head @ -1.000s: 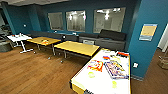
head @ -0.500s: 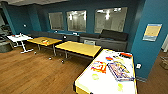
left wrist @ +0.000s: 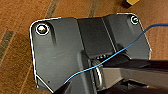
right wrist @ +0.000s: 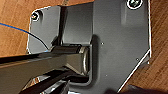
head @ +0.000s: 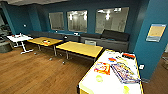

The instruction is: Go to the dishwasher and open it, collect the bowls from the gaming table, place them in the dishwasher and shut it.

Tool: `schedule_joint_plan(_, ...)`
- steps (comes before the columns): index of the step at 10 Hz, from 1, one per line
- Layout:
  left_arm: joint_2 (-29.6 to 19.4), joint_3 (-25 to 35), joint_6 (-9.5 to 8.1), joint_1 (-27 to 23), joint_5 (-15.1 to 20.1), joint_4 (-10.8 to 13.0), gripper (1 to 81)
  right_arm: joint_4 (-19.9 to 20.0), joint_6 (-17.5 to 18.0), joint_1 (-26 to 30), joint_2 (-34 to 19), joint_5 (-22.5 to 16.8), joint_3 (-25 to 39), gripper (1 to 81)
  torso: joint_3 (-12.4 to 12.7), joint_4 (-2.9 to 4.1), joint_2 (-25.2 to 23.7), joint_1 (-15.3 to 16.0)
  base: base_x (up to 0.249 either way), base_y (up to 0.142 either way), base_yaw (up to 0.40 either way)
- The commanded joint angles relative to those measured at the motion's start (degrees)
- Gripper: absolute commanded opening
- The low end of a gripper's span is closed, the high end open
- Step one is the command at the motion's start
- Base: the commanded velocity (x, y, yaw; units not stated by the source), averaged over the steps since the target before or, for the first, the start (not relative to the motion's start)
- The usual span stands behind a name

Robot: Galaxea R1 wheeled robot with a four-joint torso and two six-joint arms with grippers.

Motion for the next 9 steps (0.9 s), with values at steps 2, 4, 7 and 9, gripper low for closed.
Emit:
schedule_joint_plan(2, -0.11, 0.09, 0.09, -2.6, 2.69, 0.01, 81.1, -0.13, -0.28, 2.75, 0.02, -3.59, 0.17, 81.1, 0.0, 0.0, 0.0, 0.0, 0.08, 0.113, 0.0)
schedule_joint_plan(4, -0.02, 0.09, 0.09, -2.6, 2.69, 0.37, 81.1, -0.13, -0.28, 2.75, 0.11, -3.59, 0.17, 81.1, 0.0, 0.0, 0.0, 0.0, 0.093, 0.106, 0.0)
schedule_joint_plan(7, 0.07, 0.09, 0.09, -2.6, 2.6, 0.37, 81.1, -0.13, -0.28, 2.66, 0.11, -3.59, 0.17, 81.1, 0.0, 0.0, 0.0, 0.0, 0.096, 0.097, 0.0)
schedule_joint_plan(9, 0.07, 0.09, 0.09, -2.6, 2.69, 0.37, 81.1, -0.13, -0.28, 2.66, 0.11, -3.59, 0.17, 81.1, 0.0, 0.0, 0.0, 0.0, 0.086, 0.0, 0.0)
